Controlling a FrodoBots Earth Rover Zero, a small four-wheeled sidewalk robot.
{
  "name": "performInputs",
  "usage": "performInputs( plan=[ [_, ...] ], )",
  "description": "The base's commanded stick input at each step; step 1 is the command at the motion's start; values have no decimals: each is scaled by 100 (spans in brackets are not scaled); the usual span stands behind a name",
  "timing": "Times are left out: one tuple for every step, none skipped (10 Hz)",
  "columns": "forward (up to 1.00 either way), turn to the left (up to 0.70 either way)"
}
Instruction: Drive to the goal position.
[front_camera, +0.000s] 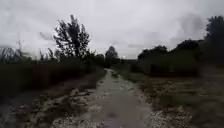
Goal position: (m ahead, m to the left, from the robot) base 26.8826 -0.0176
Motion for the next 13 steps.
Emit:
performInputs(
  plan=[
    [70, 0],
    [70, 0],
    [70, 0],
    [70, 0],
    [70, 0],
    [70, 0],
    [70, 0],
    [70, 0],
    [70, 0],
    [70, 0],
    [70, 0],
    [70, 0],
    [70, 0]
  ],
)
